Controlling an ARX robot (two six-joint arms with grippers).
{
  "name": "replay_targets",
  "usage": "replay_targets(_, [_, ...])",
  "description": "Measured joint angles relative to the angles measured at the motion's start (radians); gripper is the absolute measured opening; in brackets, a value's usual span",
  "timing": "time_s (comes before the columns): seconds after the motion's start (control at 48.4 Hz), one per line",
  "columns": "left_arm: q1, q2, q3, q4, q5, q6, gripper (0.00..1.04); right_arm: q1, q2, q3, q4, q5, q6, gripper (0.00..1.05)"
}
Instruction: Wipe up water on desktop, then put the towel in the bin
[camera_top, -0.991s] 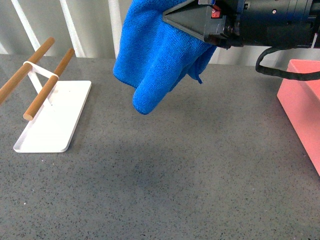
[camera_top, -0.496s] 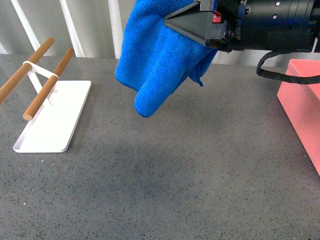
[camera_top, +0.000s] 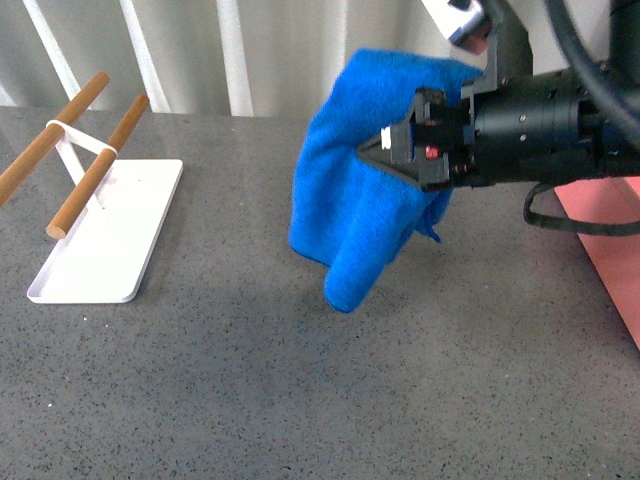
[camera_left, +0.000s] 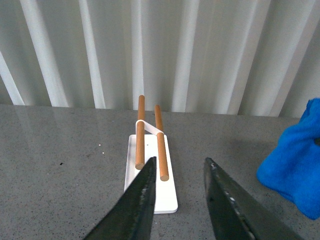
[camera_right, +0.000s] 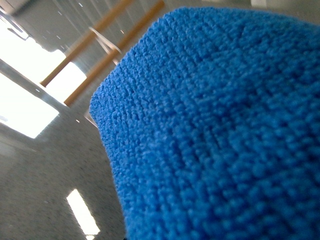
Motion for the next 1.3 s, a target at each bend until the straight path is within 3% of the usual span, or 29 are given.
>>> replay_targets(0.206, [0.0,0.0,0.0,0.0,0.0,0.0,0.72,-0.027,0.135,0.121,-0.329,0.185,-0.232,0.05])
replay_targets(0.413, [0.0,0.0,0.0,0.0,0.0,0.002,1.0,-0.066,0.271,0.233,-0.536,0.369,-0.399,0.05])
replay_targets(0.681, [0.0,0.0,0.0,0.0,0.0,0.002,0.98,-0.075,0.387,0.431,-0.647,0.488,-0.514,0.05])
replay_targets(0.909, [0.0,0.0,0.0,0.0,0.0,0.002,0.98,-0.021,0.499,0.645,-0.715,0.584,-0.531,0.05])
replay_targets(1.074, [0.0,0.0,0.0,0.0,0.0,0.002,0.98,0.038,0.55,0.76,-0.741,0.573,-0.519,0.05])
replay_targets(1.301, [0.0,-0.001,0.0,0.0,0.0,0.003,0.98,0.188,0.54,0.748,-0.746,0.469,-0.475,0.05])
